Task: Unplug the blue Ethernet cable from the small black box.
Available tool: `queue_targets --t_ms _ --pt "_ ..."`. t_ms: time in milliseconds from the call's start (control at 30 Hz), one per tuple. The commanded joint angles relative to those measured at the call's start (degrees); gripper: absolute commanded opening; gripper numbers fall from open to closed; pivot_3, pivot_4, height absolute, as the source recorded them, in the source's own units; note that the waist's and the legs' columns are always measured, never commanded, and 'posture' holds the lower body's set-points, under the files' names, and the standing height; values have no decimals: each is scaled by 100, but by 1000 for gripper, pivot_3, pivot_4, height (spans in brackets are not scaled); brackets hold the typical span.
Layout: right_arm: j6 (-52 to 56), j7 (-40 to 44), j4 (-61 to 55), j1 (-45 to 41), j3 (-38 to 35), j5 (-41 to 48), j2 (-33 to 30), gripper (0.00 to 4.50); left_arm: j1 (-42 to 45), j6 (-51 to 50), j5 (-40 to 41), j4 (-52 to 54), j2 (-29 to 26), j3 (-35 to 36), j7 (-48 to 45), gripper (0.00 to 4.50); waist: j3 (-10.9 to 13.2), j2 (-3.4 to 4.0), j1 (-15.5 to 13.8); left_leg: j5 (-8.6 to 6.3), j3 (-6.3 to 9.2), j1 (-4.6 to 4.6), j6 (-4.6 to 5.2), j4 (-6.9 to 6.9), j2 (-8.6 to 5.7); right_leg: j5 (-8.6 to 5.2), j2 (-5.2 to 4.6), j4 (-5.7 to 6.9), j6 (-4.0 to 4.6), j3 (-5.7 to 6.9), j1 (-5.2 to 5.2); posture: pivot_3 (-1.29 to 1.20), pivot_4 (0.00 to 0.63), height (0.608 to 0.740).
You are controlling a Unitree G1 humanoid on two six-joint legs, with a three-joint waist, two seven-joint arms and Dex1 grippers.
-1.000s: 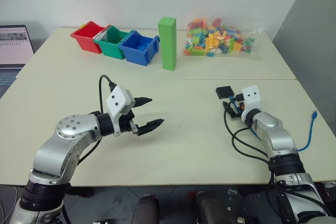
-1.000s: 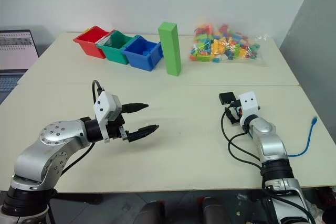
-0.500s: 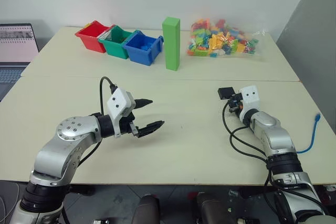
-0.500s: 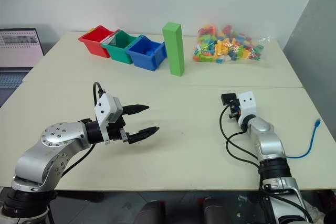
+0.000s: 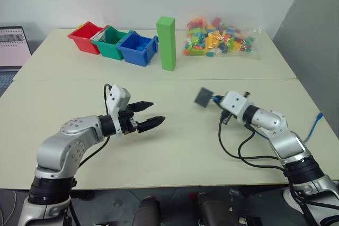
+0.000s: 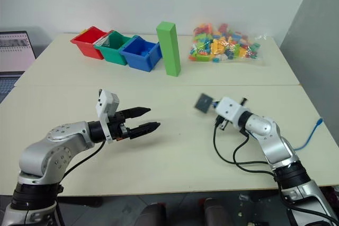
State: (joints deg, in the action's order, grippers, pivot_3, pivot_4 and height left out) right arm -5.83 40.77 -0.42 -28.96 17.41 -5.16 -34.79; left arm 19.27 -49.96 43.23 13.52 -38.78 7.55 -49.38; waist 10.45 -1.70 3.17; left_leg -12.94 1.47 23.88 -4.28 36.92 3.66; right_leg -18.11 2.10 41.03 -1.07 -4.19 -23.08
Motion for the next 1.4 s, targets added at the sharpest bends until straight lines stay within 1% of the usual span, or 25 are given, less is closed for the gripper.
queue_targets --t_ms 33,133,233,267,300,500,633,767,867,967,1033,1067,1133,1200,1233,1367,1400 --pt "-991 737 -308 -375 163 287 6 174 200 -665 638 -92 -243 106 -433 4500 0 0 0 0 0 0 0 0 0 0 -1 -1 0 0 0 0 150 740" --pt "-1376 1044 -271 -755 310 302 148 174 389 -975 894 -199 -281 66 -578 4500 0 0 -12 0 0 1 -1 4 -3 1 -5 1 2 1 1 0 150 740" --pt "-1436 1235 -240 -989 383 317 292 174 529 -1135 1030 -231 -227 69 -584 4500 0 -1 -25 1 5 0 -1 5 -3 2 -6 4 4 5 3 0 150 740" --pt "-1415 1272 -225 -1036 388 334 338 174 543 -1132 1025 -220 -222 51 -583 4500 0 -1 -32 1 7 0 -1 5 -2 3 -6 4 5 6 4 0 150 740" --pt "-1375 1318 -218 -1069 392 360 384 174 549 -1165 1046 -217 -187 63 -530 4500 0 -1 -38 1 6 0 -1 4 -2 17 -6 4 29 5 4 0 150 740" --pt "-1255 1418 -202 -1138 335 362 563 174 530 -1215 1065 -203 -43 124 -312 4500 0 0 -53 1 6 0 -2 4 -3 18 -9 4 31 5 4 0 150 740" --pt "-1127 1409 -229 -1132 293 335 630 174 531 -1238 1170 -230 54 246 -166 3768 0 0 -54 1 6 0 -2 5 -3 18 -9 6 31 5 4 0 150 740" --pt "-1082 1373 -270 -1110 261 294 648 174 553 -1294 1292 -262 76 343 -66 2716 0 0 -56 1 6 0 -2 5 -3 18 -10 6 31 5 4 0 150 740" --pt "-1087 1350 -295 -1093 235 265 637 174 555 -1354 1401 -276 60 371 -42 2150 0 0 -56 1 6 0 -2 5 -3 18 -10 6 31 5 4 0 150 740" --pt "-1153 1314 -297 -1085 218 219 626 174 574 -1391 1465 -296 38 369 -39 1400 0 0 -60 1 6 0 -2 5 -4 18 -10 5 31 5 4 0 150 740" --pt "-1217 1314 -295 -1076 241 164 602 174 603 -1408 1511 -327 32 368 -20 988 0 0 -62 1 6 0 -2 5 -4 18 -10 5 31 5 4 0 150 740" --pt "-1279 1329 -301 -1063 266 123 575 174 619 -1415 1527 -337 31 364 -9 830 0 0 -62 1 6 -1 -2 5 -4 18 -10 5 31 5 4 0 150 740" --pt "-1366 1338 -306 -1045 293 65 544 174 637 -1430 1546 -346 31 360 5 808 0 0 -62 1 6 0 -2 4 -4 18 -10 5 31 5 4 0 150 740" --pt "-1350 1397 -344 -988 298 100 511 881 651 -1462 1564 -342 17 338 -3 803 0 0 -63 1 6 0 -2 5 -4 18 -10 5 31 5 4 0 150 740" --pt "-1320 1443 -387 -958 305 123 486 1013 651 -1474 1573 -339 7 331 -12 803 0 0 -64 1 6 0 -2 4 -4 18 -10 5 31 5 4 0 150 740" --pt "-859 1650 -761 -828 206 461 361 2049 628 -1475 1604 -274 -121 254 -201 802 0 0 -75 1 6 0 -2 4 -4 18 -10 5 31 5 4 0 150 740" --pt "-723 1734 -880 -802 174 578 291 2364 615 -1459 1586 -251 -168 220 -263 802 0 0 -75 1 5 0 -2 4 -4 18 -11 5 31 4 4 0 150 740"
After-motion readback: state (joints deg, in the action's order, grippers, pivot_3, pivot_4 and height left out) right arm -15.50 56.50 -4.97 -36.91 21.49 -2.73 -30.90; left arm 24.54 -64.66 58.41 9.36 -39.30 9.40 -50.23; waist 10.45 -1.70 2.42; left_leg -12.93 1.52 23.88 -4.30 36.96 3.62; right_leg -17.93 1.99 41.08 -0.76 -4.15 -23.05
